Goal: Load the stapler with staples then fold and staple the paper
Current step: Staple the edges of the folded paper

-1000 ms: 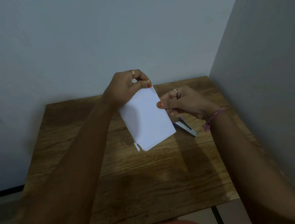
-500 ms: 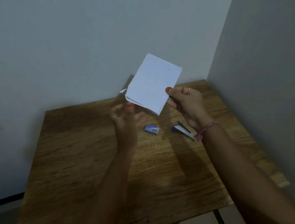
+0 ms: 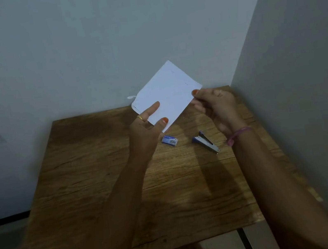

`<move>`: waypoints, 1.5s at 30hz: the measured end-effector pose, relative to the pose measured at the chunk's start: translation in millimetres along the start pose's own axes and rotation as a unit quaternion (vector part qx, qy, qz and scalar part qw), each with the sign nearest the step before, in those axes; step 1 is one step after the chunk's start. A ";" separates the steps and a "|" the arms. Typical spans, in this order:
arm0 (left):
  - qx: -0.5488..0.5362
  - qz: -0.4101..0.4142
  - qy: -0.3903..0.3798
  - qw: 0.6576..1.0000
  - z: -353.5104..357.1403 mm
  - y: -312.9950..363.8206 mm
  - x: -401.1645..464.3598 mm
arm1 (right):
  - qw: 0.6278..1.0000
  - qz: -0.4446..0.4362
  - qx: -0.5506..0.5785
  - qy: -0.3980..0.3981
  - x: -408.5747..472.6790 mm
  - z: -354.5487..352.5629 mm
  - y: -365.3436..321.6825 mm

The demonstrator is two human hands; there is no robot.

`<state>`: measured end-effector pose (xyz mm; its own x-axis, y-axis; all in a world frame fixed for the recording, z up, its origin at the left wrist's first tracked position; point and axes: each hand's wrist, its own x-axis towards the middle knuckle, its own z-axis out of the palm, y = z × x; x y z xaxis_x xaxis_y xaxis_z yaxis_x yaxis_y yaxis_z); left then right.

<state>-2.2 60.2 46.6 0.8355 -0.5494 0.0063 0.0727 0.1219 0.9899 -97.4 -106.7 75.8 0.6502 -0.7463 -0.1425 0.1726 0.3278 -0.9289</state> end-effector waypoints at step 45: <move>0.118 0.095 -0.056 0.987 5.5 33.6 -4.0 | 0.973 0.111 0.016 -0.202 -44.8 10.8 20.1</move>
<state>-6.0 62.0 80.6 0.7556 -0.6246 0.1973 -0.2190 0.0429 0.9748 -115.1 -60.5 67.2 0.9110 -0.3680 -0.1862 0.0138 0.4784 -0.8780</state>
